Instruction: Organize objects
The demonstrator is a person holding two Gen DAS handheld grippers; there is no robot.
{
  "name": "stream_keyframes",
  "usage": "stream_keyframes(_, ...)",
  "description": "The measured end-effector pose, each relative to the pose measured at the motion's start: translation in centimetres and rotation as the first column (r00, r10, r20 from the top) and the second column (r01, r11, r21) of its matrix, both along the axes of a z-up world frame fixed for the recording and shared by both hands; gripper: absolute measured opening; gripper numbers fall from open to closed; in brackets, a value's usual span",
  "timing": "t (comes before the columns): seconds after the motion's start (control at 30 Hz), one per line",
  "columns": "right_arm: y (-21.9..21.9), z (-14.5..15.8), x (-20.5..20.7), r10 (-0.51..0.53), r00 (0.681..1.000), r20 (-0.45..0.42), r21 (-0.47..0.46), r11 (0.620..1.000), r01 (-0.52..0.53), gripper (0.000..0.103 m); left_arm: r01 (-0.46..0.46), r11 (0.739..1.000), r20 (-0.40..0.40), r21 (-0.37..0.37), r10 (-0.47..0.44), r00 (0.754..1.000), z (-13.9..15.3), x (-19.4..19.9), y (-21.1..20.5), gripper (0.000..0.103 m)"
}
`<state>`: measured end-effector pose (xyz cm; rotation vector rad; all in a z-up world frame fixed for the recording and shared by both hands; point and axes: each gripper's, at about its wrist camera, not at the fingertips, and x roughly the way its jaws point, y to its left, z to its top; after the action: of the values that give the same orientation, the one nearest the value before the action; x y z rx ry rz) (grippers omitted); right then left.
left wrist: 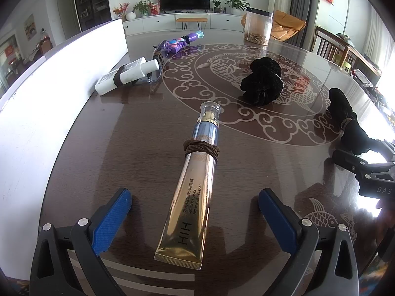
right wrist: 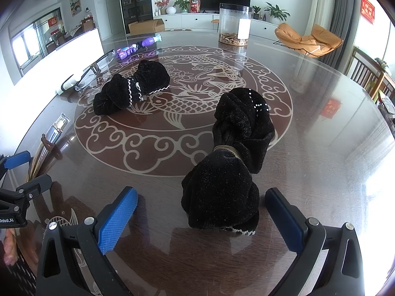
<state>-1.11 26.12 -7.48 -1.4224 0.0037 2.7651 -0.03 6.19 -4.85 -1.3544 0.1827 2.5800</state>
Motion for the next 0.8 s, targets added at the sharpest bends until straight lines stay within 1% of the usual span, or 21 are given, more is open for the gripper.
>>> stream_keyframes(0.8,-0.06,-0.04,-0.05,0.000,1.000,0.000,0.000,1.000,0.000,0.103,-0.005,1.000,-0.001,-0.001,0.005,1.000,-0.01,0.04,0.03,0.103)
